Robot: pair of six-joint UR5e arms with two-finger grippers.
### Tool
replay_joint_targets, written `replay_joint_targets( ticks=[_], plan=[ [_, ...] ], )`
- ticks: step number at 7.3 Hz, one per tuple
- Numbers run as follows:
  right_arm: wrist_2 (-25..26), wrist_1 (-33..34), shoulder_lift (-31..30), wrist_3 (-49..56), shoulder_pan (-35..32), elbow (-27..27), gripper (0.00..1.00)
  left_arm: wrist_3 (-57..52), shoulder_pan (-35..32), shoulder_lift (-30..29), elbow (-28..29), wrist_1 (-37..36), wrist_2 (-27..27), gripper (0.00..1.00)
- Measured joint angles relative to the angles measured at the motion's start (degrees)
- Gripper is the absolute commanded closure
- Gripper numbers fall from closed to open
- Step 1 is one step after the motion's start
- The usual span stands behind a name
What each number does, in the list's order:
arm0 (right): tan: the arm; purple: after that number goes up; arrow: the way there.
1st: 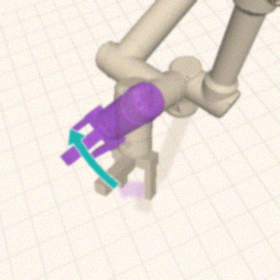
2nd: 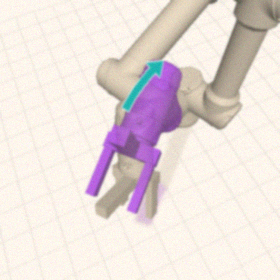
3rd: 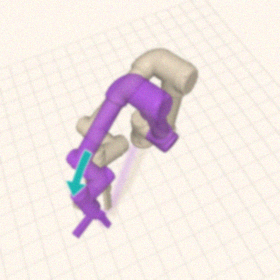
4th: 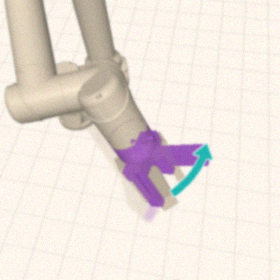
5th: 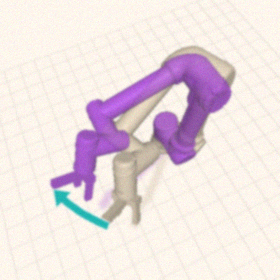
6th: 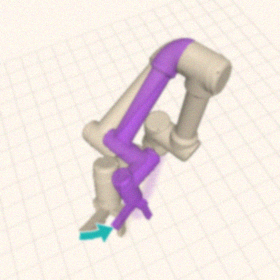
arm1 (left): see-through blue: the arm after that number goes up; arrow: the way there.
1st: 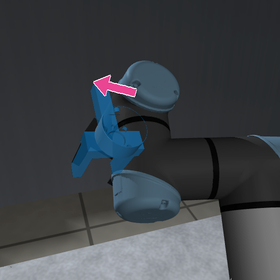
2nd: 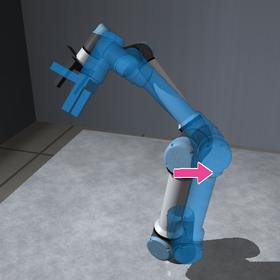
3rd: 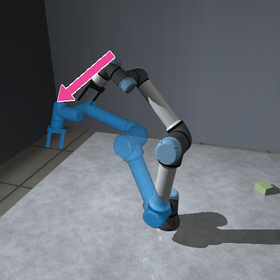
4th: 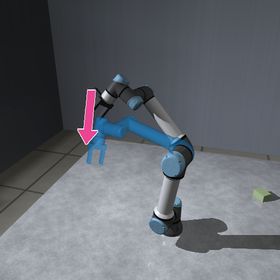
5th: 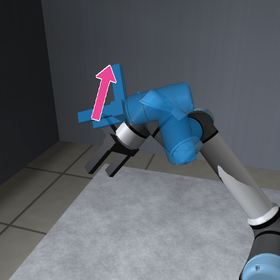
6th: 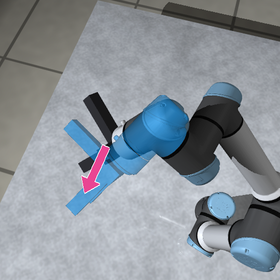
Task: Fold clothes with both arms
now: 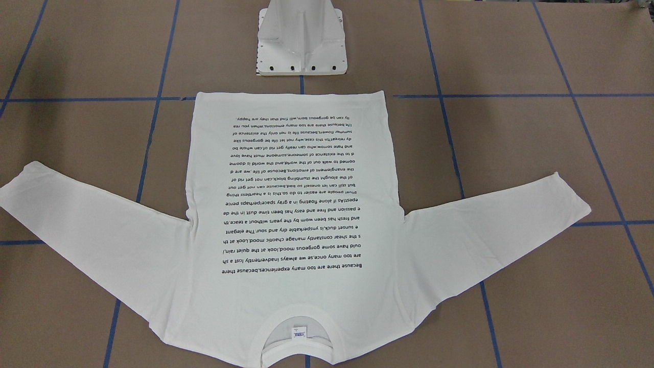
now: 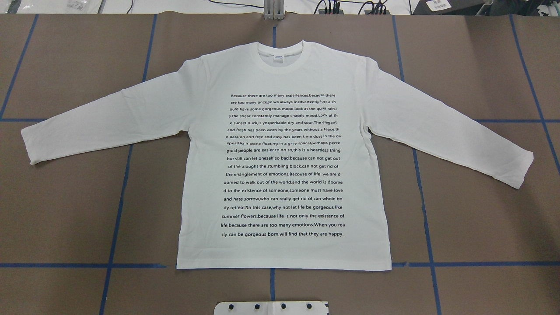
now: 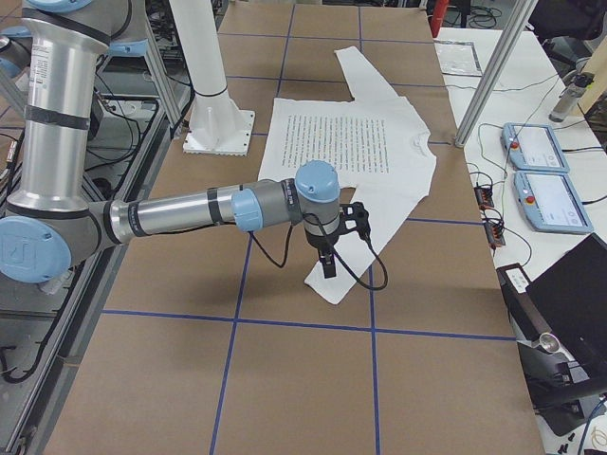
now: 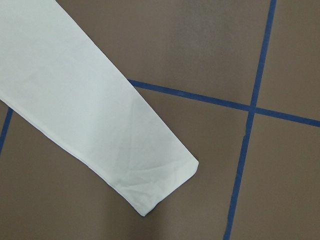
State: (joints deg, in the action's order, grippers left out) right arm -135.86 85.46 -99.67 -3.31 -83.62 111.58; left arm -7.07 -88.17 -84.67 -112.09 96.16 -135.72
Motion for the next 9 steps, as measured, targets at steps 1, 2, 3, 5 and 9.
replay_joint_targets(
  ticks=[1,2,3,5,9],
  plan=[
    [-0.21,-0.31,0.67,0.33,-0.01,-0.19,0.0,0.0,-0.1,-1.66,0.5,0.44,0.17,0.0],
    [-0.16,-0.91,0.84,0.87,-0.06,-0.4,0.0,0.35,-0.13,-2.56,1.97,1.09,0.24,0.0],
    [-0.11,-2.34,0.55,1.16,0.15,-0.62,0.0,2.54,-0.15,-3.1,3.38,1.99,0.25,0.0],
    [0.15,-5.96,0.83,-0.86,1.56,-4.51,0.0,7.87,-0.16,-3.11,4.18,3.78,0.26,0.0],
    [3.05,-18.65,4.26,-13.15,7.46,-15.03,0.07,9.65,0.15,-3.37,3.72,5.2,1.43,0.0]
  ],
)
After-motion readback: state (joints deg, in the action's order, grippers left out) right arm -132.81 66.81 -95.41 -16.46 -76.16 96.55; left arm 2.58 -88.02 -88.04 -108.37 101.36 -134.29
